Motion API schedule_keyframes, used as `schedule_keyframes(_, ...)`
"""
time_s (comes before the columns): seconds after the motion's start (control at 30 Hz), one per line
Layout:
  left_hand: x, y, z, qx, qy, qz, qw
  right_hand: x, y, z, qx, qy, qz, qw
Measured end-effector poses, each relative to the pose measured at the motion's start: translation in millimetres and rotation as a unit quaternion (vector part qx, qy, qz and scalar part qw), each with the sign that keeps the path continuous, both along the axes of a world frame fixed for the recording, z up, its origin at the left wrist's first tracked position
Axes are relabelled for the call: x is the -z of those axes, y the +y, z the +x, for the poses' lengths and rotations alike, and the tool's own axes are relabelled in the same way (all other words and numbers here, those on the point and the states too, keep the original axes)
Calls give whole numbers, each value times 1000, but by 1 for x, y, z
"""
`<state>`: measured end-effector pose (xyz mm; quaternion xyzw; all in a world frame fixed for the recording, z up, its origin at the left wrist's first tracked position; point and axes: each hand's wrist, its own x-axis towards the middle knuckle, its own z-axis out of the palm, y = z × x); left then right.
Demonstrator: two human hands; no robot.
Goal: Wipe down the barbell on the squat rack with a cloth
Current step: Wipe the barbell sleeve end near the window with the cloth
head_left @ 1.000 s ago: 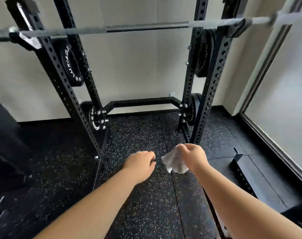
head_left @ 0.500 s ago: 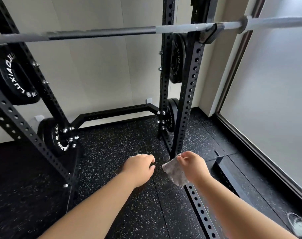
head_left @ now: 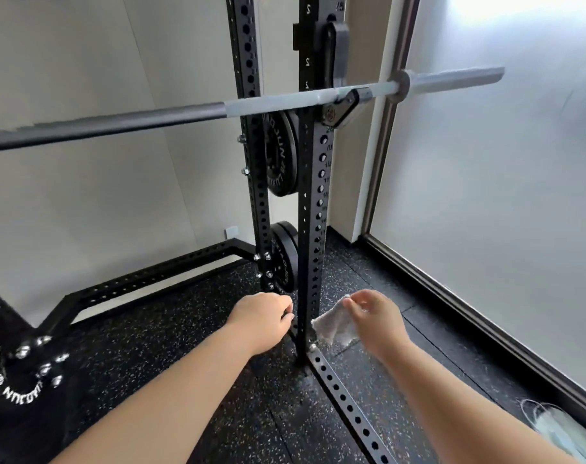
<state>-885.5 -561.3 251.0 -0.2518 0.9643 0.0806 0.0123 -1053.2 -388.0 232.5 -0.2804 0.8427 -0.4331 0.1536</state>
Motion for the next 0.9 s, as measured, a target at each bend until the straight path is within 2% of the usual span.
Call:
schedule_keyframes(0.17, -17, -23, -54, 30, 4, 2, 1000, -13, -19, -50, -18, 23, 5, 1000)
schedule_keyframes(0.3, -33, -32, -99, 26, 15, -1, 1000, -25, -32, -96, -30, -37, -34, 998)
schedule_keyframes(0.43, -56, -39, -139, 14, 37, -9, 999, -42, -47, -139, -44, -57, -43, 996)
schedule_keyframes(0.73, -112, -50, -239, 31, 94, -43, 994, -94, -85, -245, -39, -113, -131, 984)
schedule_keyframes(0.9, -115, -53, -270, 34, 115, -59, 991, -112, -96, -275, -17, -141, -225, 964)
